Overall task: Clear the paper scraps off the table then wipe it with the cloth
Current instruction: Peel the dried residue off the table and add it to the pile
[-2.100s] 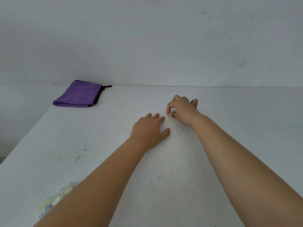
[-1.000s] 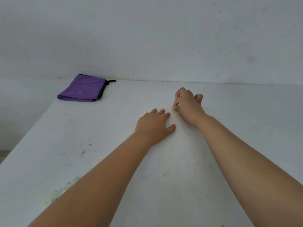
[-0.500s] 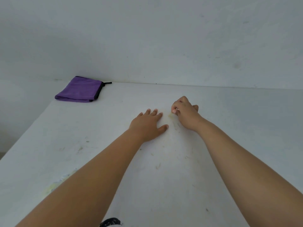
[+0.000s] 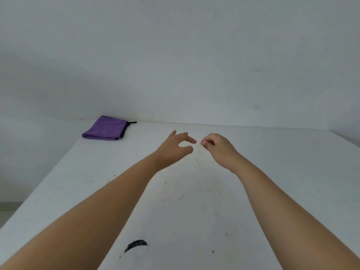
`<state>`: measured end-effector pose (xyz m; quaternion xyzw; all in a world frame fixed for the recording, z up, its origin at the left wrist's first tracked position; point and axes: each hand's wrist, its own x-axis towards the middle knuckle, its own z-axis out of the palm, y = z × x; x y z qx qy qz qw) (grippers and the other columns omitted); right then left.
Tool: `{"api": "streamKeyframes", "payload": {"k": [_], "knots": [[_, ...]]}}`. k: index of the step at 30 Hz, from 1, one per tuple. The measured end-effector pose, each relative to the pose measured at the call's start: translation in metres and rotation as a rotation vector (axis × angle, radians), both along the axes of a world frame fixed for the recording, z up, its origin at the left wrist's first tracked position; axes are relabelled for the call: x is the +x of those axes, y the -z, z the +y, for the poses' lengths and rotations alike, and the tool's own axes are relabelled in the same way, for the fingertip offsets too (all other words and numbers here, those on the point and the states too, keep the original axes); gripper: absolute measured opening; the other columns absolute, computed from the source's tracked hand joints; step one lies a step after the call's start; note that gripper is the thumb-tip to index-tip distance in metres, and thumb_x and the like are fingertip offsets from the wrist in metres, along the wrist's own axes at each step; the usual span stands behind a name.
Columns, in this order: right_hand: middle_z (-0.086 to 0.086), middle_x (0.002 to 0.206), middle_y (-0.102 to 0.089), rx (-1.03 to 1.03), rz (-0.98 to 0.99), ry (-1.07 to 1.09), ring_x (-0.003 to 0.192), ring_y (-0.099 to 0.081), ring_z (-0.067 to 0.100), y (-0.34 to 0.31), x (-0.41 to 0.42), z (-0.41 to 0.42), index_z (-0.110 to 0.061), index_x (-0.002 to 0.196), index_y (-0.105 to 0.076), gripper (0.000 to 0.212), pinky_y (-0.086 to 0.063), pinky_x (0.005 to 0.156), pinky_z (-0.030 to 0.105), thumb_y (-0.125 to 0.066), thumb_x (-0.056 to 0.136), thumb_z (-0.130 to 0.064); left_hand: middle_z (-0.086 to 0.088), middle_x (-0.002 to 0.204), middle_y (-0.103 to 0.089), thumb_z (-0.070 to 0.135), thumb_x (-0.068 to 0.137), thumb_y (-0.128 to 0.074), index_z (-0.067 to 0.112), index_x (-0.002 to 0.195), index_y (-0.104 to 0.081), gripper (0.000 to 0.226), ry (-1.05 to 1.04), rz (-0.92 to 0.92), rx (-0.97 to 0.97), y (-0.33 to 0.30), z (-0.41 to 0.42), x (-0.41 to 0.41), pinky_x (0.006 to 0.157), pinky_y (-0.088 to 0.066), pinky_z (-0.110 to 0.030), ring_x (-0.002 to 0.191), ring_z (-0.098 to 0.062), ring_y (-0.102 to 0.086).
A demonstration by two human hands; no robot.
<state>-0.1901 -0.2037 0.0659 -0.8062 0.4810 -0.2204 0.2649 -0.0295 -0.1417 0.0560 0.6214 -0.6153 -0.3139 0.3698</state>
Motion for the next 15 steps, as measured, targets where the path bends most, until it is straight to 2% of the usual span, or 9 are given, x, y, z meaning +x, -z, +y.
{"api": "streamKeyframes", "payload": {"k": [2, 3, 5, 7, 10, 12, 15], "knots": [[0.000, 0.093, -0.061, 0.049, -0.083, 0.005, 0.091, -0.055, 0.019, -0.006, 0.001, 0.012, -0.016, 0.092, -0.060, 0.020, -0.038, 0.100, 0.042, -0.044, 0.097, -0.028, 0.009, 0.149, -0.035, 0.032, 0.088, -0.056, 0.032, 0.109, -0.062, 0.021, -0.054, 0.048, -0.017, -0.006, 0.011, 0.001, 0.113, -0.012, -0.037, 0.145, -0.009, -0.003], [0.002, 0.097, -0.064, 0.070, -0.121, 0.009, 0.097, -0.056, 0.021, -0.010, 0.001, 0.018, -0.017, 0.093, -0.060, 0.021, -0.040, 0.097, 0.041, -0.045, 0.096, -0.031, 0.008, 0.147, -0.038, 0.037, 0.087, -0.059, 0.033, 0.104, -0.063, 0.018, -0.084, 0.039, -0.032, -0.008, 0.015, 0.001, 0.113, -0.015, -0.036, 0.145, -0.011, -0.008], [0.004, 0.101, -0.065, 0.116, -0.213, 0.004, 0.101, -0.058, 0.022, -0.016, 0.003, 0.030, -0.017, 0.094, -0.060, 0.021, -0.043, 0.082, 0.032, -0.046, 0.095, -0.032, 0.008, 0.142, -0.044, 0.043, 0.084, -0.063, 0.033, 0.099, -0.065, 0.018, -0.123, 0.021, -0.055, -0.012, 0.024, 0.003, 0.111, -0.021, -0.035, 0.141, -0.013, -0.021], [0.003, 0.101, -0.066, 0.154, -0.295, -0.022, 0.095, -0.060, 0.015, -0.024, 0.006, 0.042, -0.015, 0.093, -0.060, 0.019, -0.040, 0.070, 0.023, -0.048, 0.096, -0.029, 0.010, 0.134, -0.050, 0.042, 0.084, -0.064, 0.028, 0.096, -0.067, 0.019, -0.115, 0.070, -0.045, -0.017, 0.034, 0.004, 0.100, -0.026, -0.028, 0.128, -0.008, -0.037], [0.002, 0.096, -0.067, 0.183, -0.369, -0.070, 0.094, -0.063, 0.009, -0.029, 0.008, 0.053, -0.014, 0.090, -0.060, 0.014, -0.043, 0.075, 0.026, -0.054, 0.092, -0.027, 0.017, 0.112, -0.055, 0.038, 0.086, -0.063, 0.019, 0.097, -0.068, 0.022, -0.090, 0.143, -0.012, -0.022, 0.049, 0.005, 0.089, -0.027, -0.022, 0.109, -0.002, -0.044], [0.005, 0.094, -0.068, 0.185, -0.379, -0.093, 0.093, -0.065, 0.012, -0.029, 0.009, 0.058, -0.013, 0.090, -0.060, 0.011, -0.044, 0.081, 0.029, -0.058, 0.089, -0.024, 0.014, 0.120, -0.055, 0.037, 0.086, -0.064, 0.021, 0.093, -0.069, 0.018, -0.097, 0.155, -0.020, -0.023, 0.055, 0.008, 0.091, -0.026, -0.023, 0.112, -0.003, -0.043], [0.004, 0.089, -0.068, 0.189, -0.391, -0.114, 0.089, -0.067, 0.014, -0.030, 0.012, 0.066, -0.014, 0.089, -0.059, 0.006, -0.044, 0.081, 0.028, -0.061, 0.087, -0.018, 0.010, 0.135, -0.050, 0.036, 0.085, -0.065, 0.025, 0.084, -0.068, 0.011, -0.105, 0.154, -0.025, -0.026, 0.064, 0.013, 0.093, -0.025, -0.025, 0.118, -0.005, -0.042]]}}
